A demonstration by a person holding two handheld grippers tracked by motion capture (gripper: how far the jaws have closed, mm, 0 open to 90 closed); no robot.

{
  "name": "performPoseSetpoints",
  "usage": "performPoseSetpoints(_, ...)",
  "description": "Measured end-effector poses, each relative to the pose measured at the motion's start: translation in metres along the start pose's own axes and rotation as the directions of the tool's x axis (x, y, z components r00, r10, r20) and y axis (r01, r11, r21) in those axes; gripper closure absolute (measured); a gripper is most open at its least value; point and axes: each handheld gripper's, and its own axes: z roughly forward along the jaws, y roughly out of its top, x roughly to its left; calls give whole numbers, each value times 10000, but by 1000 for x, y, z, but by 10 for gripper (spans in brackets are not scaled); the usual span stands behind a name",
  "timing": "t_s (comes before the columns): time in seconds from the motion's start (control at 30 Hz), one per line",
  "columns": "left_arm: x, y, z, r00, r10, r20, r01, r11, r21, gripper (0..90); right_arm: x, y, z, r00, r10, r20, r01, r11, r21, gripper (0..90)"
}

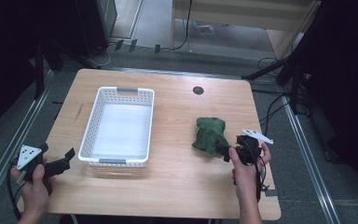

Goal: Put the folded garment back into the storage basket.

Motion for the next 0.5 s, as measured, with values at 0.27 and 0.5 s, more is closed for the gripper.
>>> performPoseSetpoints(0.27, 2, 0, 0, 9998, -211, 70, 210, 9997, 81, 0, 19, 9, 19, 9998, -115, -175, 119, 9996, 264, 0)
performPoseSetpoints(0.5, 2, 0, 0, 9997, -204, 104, 203, 9998, 79, 0, 37, 23, 42, 9989, -452, -101, 457, 9972, 597, 0)
